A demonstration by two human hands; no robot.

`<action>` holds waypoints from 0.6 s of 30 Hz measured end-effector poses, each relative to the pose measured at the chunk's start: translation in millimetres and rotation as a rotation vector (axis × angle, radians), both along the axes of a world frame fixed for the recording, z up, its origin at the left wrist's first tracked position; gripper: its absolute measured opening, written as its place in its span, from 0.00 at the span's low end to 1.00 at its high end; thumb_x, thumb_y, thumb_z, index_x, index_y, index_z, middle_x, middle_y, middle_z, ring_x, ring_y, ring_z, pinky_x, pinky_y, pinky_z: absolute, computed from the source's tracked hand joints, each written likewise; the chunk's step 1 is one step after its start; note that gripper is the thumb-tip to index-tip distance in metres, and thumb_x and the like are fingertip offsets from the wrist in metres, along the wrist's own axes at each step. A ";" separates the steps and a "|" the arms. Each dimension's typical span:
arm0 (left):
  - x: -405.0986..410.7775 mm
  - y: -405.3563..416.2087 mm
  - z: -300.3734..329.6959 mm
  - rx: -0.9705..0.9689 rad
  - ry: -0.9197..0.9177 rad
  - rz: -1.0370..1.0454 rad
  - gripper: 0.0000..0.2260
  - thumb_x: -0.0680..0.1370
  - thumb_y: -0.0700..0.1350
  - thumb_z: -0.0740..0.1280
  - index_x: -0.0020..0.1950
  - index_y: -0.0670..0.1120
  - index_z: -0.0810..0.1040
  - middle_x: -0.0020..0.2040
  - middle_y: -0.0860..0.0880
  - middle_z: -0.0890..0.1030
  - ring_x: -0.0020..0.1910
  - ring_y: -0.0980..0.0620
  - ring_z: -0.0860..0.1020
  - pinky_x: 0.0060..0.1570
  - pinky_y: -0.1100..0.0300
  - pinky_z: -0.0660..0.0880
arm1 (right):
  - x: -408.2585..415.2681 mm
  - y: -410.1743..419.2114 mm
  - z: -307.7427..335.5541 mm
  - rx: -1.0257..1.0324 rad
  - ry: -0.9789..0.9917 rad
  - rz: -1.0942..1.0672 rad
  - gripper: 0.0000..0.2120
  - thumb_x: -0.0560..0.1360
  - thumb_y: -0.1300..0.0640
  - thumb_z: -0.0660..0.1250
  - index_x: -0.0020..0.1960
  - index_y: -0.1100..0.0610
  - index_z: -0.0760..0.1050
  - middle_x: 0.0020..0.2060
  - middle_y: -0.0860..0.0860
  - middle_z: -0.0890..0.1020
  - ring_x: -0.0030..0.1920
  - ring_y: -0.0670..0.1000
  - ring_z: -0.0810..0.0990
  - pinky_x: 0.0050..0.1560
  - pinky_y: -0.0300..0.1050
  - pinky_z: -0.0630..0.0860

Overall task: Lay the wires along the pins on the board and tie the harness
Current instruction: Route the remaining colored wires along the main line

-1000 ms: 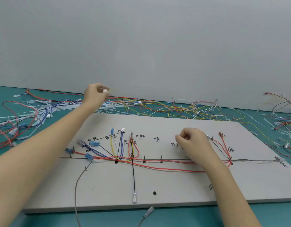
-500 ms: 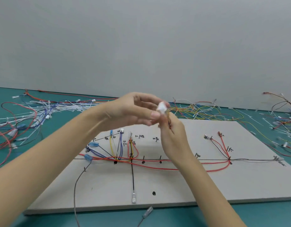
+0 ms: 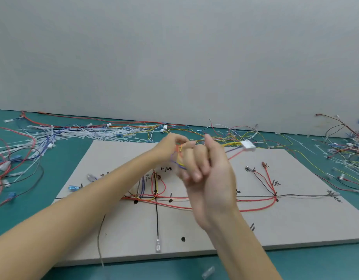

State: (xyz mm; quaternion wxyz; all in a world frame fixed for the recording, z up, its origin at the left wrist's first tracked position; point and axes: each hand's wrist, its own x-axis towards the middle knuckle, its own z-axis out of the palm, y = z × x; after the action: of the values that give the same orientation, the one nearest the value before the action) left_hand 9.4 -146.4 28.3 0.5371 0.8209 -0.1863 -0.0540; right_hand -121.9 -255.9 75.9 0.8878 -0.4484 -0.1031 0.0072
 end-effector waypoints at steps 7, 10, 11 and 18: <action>25.5 -20.1 17.2 -0.310 -0.180 0.342 0.28 0.84 0.52 0.53 0.25 0.43 0.66 0.25 0.41 0.70 0.28 0.48 0.82 0.35 0.55 0.73 | 18.3 -34.0 -9.0 0.185 0.249 0.059 0.25 0.81 0.53 0.53 0.25 0.54 0.67 0.21 0.50 0.67 0.22 0.48 0.64 0.25 0.39 0.63; 31.4 -14.0 57.2 -0.626 -0.251 0.618 0.26 0.85 0.51 0.50 0.27 0.45 0.63 0.27 0.37 0.68 0.22 0.52 0.80 0.29 0.63 0.71 | 24.5 -36.2 -20.5 0.135 0.361 0.063 0.21 0.82 0.54 0.53 0.39 0.60 0.78 0.33 0.55 0.81 0.30 0.50 0.77 0.33 0.40 0.72; 31.7 -8.2 71.2 -0.664 -0.323 0.643 0.27 0.85 0.51 0.50 0.26 0.45 0.63 0.23 0.41 0.67 0.23 0.53 0.80 0.29 0.63 0.71 | 26.4 -36.1 -22.7 0.124 0.372 0.076 0.20 0.82 0.54 0.53 0.44 0.62 0.80 0.38 0.56 0.84 0.34 0.51 0.80 0.35 0.40 0.76; 6.3 36.9 104.6 -0.249 -0.759 0.635 0.24 0.82 0.54 0.56 0.31 0.48 0.79 0.35 0.52 0.81 0.43 0.57 0.81 0.46 0.64 0.72 | 39.8 -40.0 -7.2 0.406 0.358 0.129 0.17 0.79 0.61 0.56 0.36 0.61 0.77 0.43 0.60 0.84 0.42 0.58 0.84 0.49 0.52 0.78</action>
State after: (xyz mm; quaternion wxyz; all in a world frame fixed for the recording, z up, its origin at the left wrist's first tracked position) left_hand 15.8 -109.5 132.9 0.5154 0.7285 -0.1144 0.4364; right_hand -82.1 -295.9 68.7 0.9613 -0.2453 0.0278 0.1219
